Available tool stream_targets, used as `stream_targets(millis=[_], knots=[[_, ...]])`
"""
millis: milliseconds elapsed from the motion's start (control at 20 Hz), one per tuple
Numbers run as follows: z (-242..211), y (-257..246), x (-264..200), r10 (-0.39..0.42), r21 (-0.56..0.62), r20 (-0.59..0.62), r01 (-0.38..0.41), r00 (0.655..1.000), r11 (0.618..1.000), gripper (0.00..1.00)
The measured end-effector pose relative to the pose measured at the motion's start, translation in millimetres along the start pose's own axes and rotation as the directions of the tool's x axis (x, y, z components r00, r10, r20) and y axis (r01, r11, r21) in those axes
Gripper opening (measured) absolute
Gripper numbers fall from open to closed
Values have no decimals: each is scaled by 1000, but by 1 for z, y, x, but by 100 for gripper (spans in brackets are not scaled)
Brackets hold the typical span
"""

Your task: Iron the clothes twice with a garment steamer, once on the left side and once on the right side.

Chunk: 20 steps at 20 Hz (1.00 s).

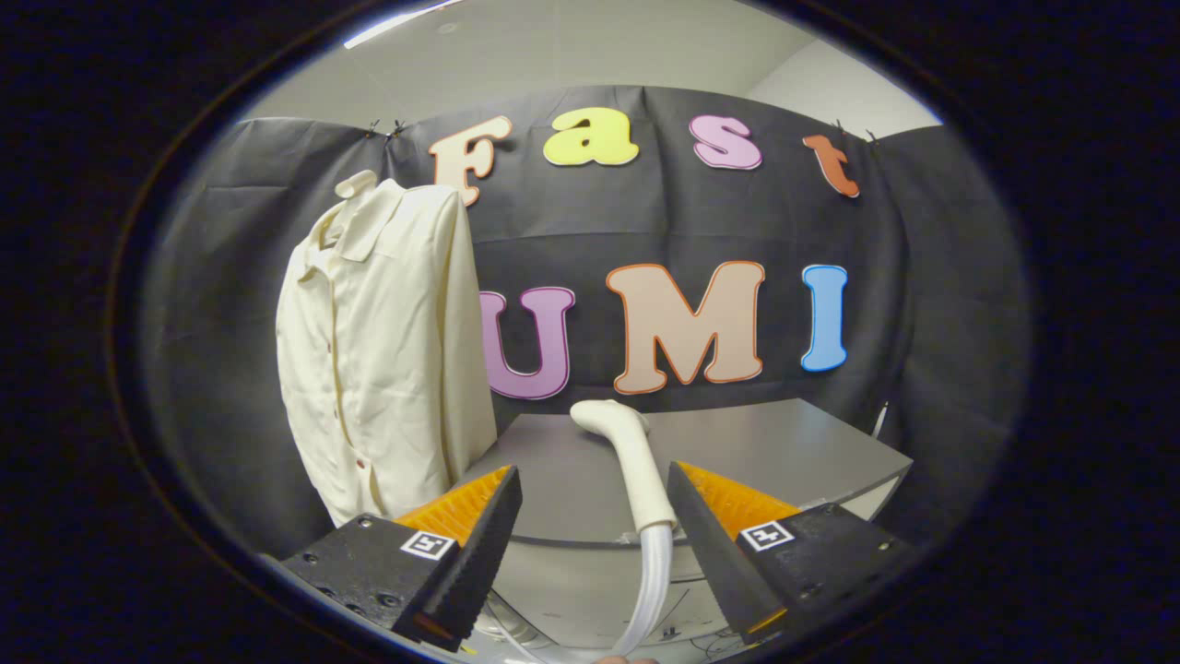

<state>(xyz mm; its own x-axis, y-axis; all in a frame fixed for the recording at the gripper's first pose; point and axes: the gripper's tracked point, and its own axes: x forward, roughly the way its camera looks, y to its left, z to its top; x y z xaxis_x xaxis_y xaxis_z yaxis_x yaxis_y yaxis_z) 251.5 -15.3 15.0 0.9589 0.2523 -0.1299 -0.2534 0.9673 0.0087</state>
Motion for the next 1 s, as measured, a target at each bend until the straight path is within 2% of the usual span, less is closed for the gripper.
stream_targets(millis=[250, 450, 700, 800, 950, 1000], knots=[[3, -17, 71, -13, -36, -158, 8, 987, 999, 97], [14, -23, 118, 6, 3, -313, -6, 950, 1000, 97], [16, -23, 155, 79, 126, -462, -23, 883, 992, 95], [17, -26, 172, 61, 132, -480, 3, 875, 991, 92], [-4, -30, 179, 52, 119, -573, 21, 818, 993, 82], [-6, -32, 180, 43, 134, -576, 42, 816, 990, 81]])
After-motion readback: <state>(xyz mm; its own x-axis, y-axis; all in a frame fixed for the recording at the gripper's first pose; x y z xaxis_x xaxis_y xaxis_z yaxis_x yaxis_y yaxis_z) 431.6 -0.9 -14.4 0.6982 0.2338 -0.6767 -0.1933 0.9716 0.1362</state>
